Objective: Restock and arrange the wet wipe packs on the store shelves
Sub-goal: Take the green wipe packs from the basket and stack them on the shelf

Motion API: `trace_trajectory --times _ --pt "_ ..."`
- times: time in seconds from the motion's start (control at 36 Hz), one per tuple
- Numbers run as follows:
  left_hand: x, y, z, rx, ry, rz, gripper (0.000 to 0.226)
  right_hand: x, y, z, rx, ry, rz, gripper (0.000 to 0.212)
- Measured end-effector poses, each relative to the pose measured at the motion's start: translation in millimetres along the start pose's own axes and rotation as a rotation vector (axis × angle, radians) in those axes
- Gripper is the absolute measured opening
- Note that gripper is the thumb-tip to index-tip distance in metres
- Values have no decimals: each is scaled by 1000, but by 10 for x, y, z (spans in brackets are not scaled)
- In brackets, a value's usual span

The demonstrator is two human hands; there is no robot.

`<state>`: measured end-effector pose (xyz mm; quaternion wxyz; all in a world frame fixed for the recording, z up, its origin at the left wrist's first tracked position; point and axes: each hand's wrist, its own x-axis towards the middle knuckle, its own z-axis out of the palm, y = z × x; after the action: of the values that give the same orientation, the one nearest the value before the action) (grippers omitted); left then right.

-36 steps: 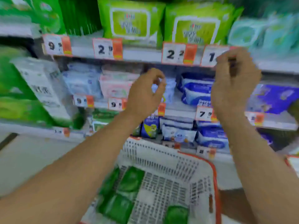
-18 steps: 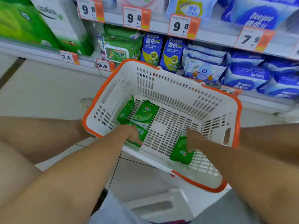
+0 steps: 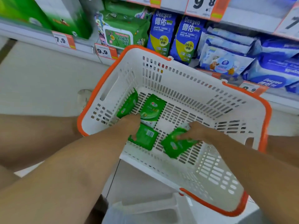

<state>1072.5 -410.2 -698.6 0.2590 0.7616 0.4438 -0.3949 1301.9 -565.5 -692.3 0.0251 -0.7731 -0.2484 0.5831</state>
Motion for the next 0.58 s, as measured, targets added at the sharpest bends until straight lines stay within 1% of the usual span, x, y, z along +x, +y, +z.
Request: trace_trajectory --times 0.03,0.06,0.08,0.17,0.25,0.28,0.33,0.36,0.42,0.44,0.47,0.53,0.58 --pt "-34 18 -29 56 -50 6 111 -29 -47 -41 202 -18 11 52" --pt "-74 18 -47 64 -55 28 110 -33 -83 -85 385 -42 23 41" --pt "-114 32 -62 106 -49 46 104 -42 -120 -130 529 -67 29 38" --pt "-212 63 -168 88 50 179 82 -55 -200 -186 795 -112 32 43" --pt "-253 76 -256 -32 255 350 37 -106 -243 -162 961 -118 21 43" --pt "-270 70 -277 -99 336 409 29 -115 -237 -145 995 -125 31 46" --pt "-323 76 -318 -272 525 520 33 -153 -214 -118 1078 -188 47 52" --pt "-326 76 -315 -412 593 547 37 -162 -194 -98 1137 -255 54 54" --pt "-365 130 -333 -694 698 582 42 -209 -164 -50 1247 -386 11 51" --pt "-378 159 -340 -818 749 603 47 -226 -159 -20 1302 -417 -24 48" --pt "-354 180 -327 -901 783 602 52 -262 -181 12 1365 -430 -61 47" --pt "-343 208 -292 -989 797 548 60 -326 -237 70 1469 -428 -123 48" --pt "-387 259 -240 -1098 764 493 63 -381 -308 107 1509 -407 -161 48"
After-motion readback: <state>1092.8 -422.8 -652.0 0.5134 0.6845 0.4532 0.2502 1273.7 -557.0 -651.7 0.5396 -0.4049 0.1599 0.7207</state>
